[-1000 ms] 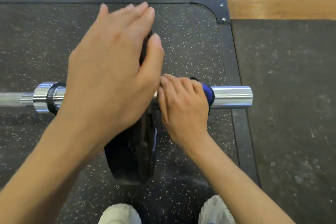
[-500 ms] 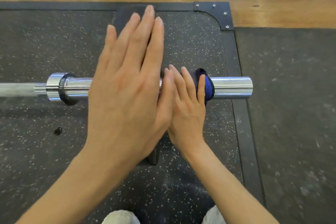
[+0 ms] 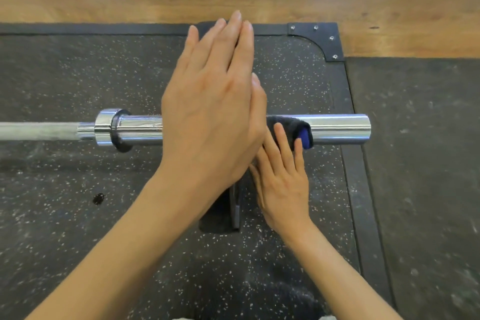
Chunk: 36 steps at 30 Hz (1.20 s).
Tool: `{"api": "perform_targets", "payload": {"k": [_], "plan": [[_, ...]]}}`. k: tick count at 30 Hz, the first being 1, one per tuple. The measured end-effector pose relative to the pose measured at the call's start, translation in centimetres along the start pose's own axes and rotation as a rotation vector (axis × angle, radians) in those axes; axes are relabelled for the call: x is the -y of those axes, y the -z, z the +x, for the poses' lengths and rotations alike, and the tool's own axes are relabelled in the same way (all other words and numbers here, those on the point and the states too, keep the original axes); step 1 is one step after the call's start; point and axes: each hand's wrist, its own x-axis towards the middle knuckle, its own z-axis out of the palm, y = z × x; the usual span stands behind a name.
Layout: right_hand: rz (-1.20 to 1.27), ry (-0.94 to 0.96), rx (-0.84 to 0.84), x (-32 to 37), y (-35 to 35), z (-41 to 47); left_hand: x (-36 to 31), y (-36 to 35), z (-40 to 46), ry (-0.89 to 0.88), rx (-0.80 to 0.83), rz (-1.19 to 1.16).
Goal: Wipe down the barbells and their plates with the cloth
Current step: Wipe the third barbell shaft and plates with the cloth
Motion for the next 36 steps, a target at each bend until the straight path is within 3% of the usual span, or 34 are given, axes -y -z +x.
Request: {"api": "perform_targets", "payload": {"k": [5,11,16,22,27,33,36], "plan": [[-0.079,-0.134,-0.041,-0.4,0.0,6.8,0.2,-0.1,0.6,-0.015,0.025,-0.004],[-0.011,-0.051,0.008,-0.7,0.4,-0.4,0.1,0.0,0.0,-0.018,0.005,-0.011],[-0.028,-0.217,-0.093,-1.1,1.0,6.8,0.0,0.1,-0.3,-0.021,0.038,0.003],[-0.068,-0.175,-0.055,-2.1,1.2,0.0,-0.2,0.4,-1.1,-0.024,0.033,-0.008],[-0.069,-0.341,-0.161,-3.5,1.6,5.8,-0.1,0.6,-1.3,-0.034,0.054,0.007],[0.086,-0.267,-0.17,-2.9,1.9,-0.3,-0.3,0.5,-1.7,-0.015,0.019,-0.031],[0.036,-0.384,-0.142,-4.2,2.4,2.5,-0.4,0.7,-1.7,-0.015,0.033,-0.027]]}}
